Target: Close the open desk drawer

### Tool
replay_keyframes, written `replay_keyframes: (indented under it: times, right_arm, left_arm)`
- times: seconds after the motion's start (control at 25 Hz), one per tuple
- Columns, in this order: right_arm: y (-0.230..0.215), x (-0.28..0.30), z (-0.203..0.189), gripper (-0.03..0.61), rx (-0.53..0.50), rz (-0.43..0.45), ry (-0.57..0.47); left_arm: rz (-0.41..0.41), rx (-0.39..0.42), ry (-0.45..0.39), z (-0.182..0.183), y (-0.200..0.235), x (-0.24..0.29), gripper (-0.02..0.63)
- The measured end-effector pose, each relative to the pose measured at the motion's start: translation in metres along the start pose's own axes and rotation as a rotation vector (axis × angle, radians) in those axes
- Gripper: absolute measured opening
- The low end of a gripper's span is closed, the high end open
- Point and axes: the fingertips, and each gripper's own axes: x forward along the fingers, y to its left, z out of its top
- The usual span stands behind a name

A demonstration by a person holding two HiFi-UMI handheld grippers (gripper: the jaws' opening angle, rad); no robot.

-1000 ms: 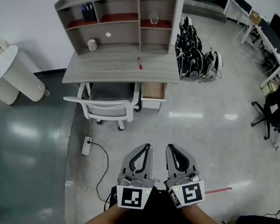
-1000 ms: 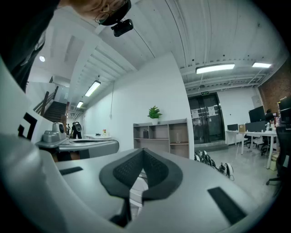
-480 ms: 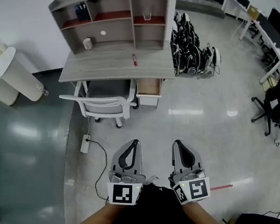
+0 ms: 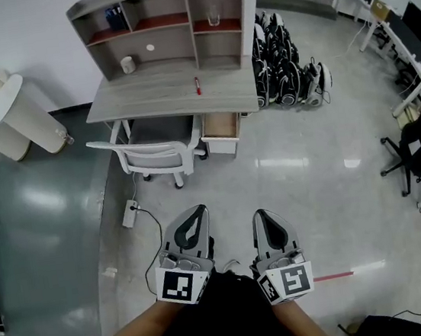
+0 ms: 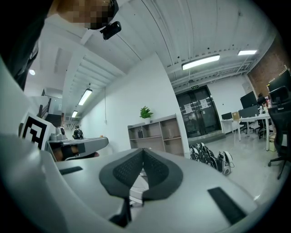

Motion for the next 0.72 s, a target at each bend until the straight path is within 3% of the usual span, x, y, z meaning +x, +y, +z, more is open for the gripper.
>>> replay_keyframes:
  times: [0.32,0.56,0.72]
  right_arm:
    - [-0.015,0.011,-0.007,0.014,0.003,-0.027,0.027]
    - [-0.016,0.049,-0.009,0.014,-0.004,-0.005,0.039]
    - [-0.022,0.084,-0.013,0.014,0.004,-0.011,0.054]
  left_arm:
    - [-0.062,-0.033,-0.005,-0.007,-0.001,0.021,0.012]
    - [-0.035,-0.07,0.001,-0.014,0.02,0.042,0.012]
    - [-0.072,-0.097,0.007,-0.021,0.033,0.065,0.012]
